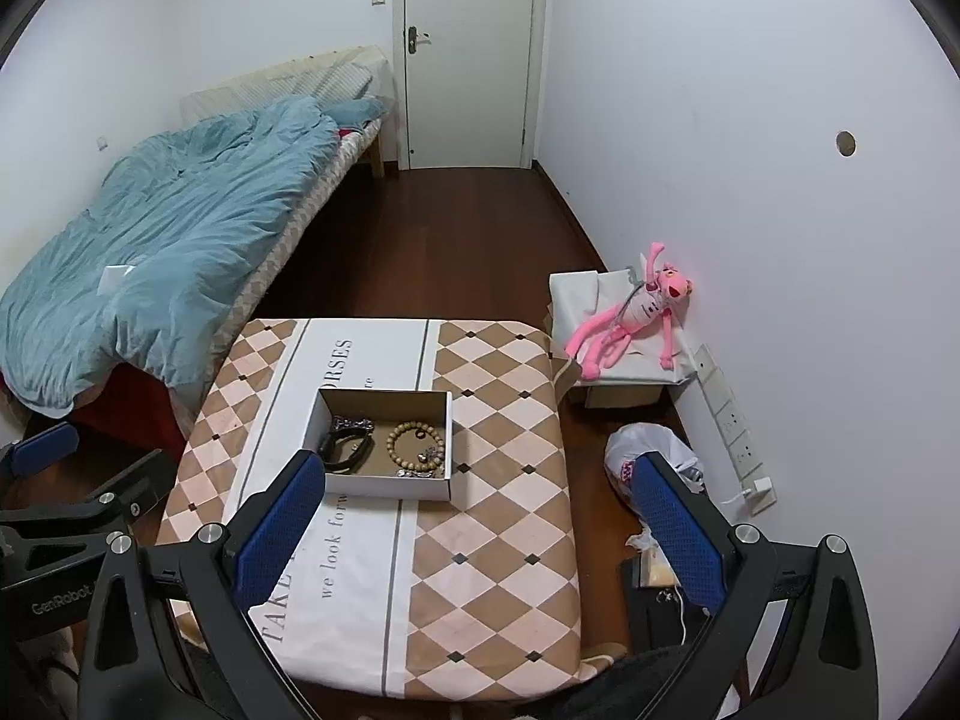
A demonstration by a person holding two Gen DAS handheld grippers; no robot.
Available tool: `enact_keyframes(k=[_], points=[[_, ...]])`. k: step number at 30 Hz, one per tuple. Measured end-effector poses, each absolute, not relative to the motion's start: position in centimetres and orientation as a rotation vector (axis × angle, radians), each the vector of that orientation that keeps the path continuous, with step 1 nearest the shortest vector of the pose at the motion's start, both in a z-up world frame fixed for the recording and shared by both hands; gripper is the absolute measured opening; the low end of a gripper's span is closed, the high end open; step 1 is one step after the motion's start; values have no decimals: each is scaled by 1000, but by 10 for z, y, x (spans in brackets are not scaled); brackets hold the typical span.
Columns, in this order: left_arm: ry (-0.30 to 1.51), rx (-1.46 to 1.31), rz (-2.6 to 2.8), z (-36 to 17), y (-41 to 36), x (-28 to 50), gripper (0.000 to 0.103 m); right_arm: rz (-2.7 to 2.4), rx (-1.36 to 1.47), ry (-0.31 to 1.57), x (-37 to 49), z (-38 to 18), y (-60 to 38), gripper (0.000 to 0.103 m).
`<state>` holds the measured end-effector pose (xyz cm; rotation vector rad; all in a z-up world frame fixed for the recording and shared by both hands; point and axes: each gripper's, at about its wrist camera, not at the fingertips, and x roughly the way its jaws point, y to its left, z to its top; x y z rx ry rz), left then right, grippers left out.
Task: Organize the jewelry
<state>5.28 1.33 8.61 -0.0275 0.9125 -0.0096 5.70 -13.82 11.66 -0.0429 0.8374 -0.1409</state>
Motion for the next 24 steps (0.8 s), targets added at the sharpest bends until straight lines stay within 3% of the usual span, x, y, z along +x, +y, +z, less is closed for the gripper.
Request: enact_keyframes(k=[24], points=[[1005, 4, 3, 49, 11, 119, 102, -167, -60, 985, 144, 60, -149, 103]])
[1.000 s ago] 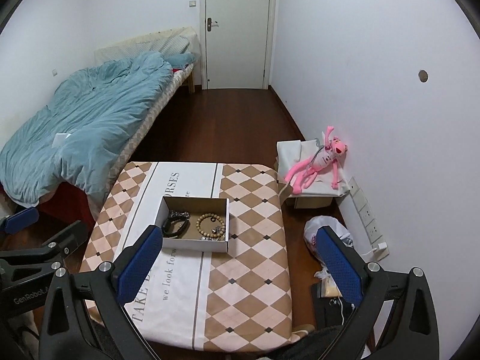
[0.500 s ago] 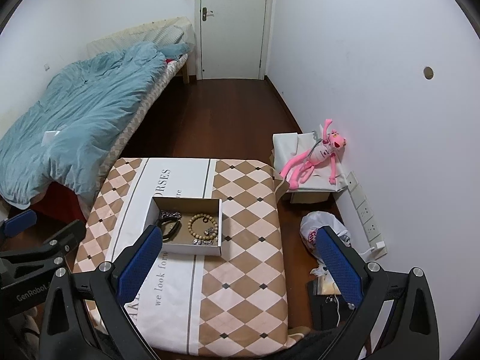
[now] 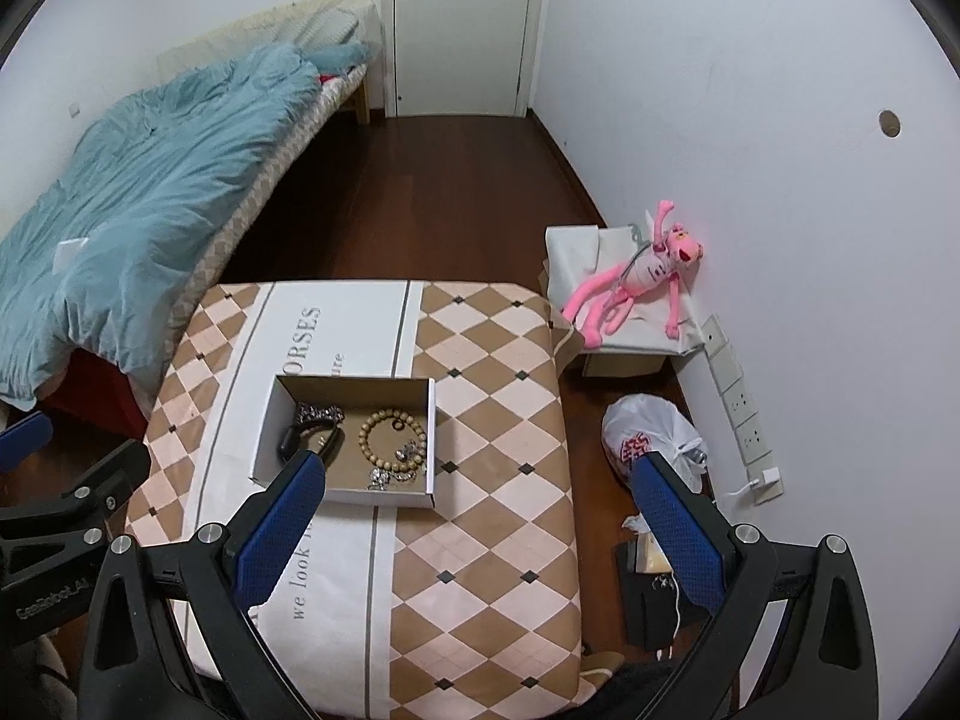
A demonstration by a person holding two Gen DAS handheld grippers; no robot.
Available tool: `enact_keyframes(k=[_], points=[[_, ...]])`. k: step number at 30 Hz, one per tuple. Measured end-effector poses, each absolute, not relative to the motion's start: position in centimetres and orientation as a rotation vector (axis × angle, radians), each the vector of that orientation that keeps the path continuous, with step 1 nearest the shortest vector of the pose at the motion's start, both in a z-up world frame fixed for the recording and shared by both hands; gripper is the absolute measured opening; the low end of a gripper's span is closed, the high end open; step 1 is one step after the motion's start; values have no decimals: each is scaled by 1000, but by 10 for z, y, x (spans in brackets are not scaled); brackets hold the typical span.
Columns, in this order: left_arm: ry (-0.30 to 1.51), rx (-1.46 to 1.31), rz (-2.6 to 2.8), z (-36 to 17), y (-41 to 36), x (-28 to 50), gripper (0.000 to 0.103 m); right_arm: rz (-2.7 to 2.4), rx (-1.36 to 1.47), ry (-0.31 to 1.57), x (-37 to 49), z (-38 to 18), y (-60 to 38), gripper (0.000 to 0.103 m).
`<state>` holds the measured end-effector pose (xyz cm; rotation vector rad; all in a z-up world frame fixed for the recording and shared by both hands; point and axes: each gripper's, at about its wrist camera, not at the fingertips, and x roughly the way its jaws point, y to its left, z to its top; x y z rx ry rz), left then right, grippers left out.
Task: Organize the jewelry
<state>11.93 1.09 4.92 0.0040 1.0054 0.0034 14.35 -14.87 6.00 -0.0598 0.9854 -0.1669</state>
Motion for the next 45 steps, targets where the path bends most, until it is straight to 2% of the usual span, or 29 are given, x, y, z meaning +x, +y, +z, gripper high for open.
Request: enact_keyframes(k=[45], points=[[1026, 20, 7, 39, 10, 120, 102, -162, -86, 1042, 148, 48, -147, 103]])
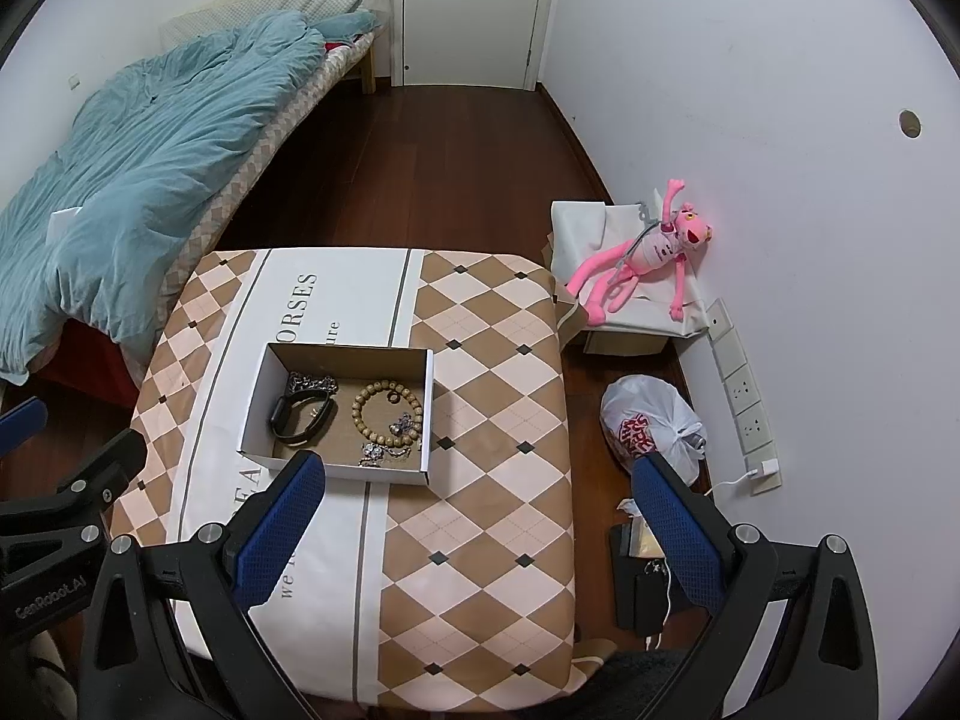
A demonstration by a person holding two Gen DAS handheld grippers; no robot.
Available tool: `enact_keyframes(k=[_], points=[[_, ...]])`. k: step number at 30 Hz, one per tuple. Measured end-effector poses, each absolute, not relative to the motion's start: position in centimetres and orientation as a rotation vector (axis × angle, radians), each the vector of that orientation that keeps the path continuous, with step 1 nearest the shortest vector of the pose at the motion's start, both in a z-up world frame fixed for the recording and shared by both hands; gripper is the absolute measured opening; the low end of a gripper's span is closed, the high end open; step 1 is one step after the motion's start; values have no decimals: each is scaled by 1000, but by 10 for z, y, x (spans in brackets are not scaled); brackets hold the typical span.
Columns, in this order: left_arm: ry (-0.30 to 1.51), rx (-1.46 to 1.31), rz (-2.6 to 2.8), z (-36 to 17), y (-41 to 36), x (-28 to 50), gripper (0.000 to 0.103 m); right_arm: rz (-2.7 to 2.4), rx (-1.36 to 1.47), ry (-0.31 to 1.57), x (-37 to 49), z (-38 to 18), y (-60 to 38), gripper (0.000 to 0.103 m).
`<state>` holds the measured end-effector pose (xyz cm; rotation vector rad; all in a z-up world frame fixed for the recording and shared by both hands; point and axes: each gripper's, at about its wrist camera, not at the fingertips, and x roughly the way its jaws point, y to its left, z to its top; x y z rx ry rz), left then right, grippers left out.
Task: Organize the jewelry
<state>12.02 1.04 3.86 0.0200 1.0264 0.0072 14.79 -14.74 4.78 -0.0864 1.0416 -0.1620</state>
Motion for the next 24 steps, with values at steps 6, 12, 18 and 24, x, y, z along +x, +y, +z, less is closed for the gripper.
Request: enact_keyframes(k=[6, 12, 18, 24], points=[[1022, 21, 10, 39, 10, 120, 102, -157, -90, 1046, 147, 48, -148, 103], [1019, 24, 8, 37, 13, 119, 102, -155, -90, 1048, 147, 48, -148, 103], [1023, 20, 8, 38, 14, 120, 102, -155, -94, 1053, 147, 47, -146, 103], [1018, 21, 3, 39, 15, 119, 102, -154, -96, 1055, 148, 47, -146, 103]])
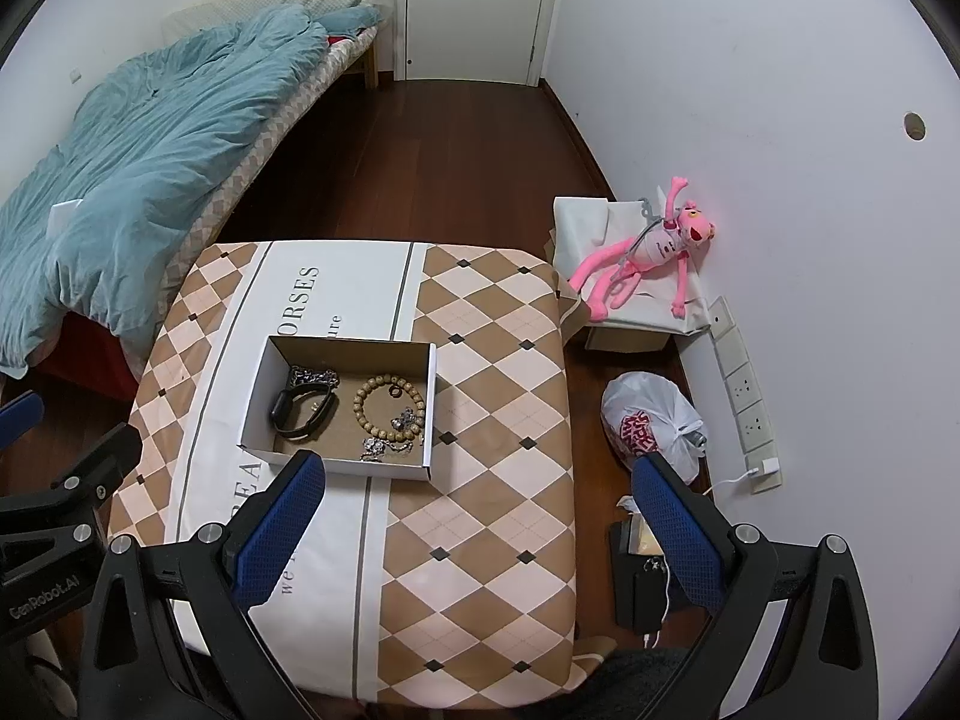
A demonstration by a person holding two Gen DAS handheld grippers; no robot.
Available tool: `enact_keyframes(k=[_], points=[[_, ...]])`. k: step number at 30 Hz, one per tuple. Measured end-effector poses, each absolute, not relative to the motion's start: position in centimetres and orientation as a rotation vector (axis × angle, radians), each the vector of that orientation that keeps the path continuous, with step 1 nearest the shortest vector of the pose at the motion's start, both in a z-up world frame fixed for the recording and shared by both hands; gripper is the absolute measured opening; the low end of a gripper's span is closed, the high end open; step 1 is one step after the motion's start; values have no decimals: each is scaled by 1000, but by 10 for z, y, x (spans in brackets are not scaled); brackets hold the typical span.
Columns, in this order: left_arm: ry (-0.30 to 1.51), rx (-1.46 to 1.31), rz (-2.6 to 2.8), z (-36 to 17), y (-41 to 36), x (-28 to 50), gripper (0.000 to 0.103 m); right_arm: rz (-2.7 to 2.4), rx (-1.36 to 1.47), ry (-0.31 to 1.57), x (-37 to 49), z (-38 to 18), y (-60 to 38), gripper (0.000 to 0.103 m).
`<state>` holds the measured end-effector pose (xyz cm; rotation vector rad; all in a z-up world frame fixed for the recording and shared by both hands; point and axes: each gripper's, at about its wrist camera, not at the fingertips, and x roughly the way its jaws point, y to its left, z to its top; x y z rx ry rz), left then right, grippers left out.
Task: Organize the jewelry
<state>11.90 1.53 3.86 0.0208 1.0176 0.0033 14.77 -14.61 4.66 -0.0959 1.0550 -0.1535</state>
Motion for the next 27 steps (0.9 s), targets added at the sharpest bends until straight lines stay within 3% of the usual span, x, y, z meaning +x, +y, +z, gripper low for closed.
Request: enact_keyframes(k=[27], points=[[1006, 12, 17, 45, 16, 122, 102, -146, -92, 1055, 147, 47, -145, 103]])
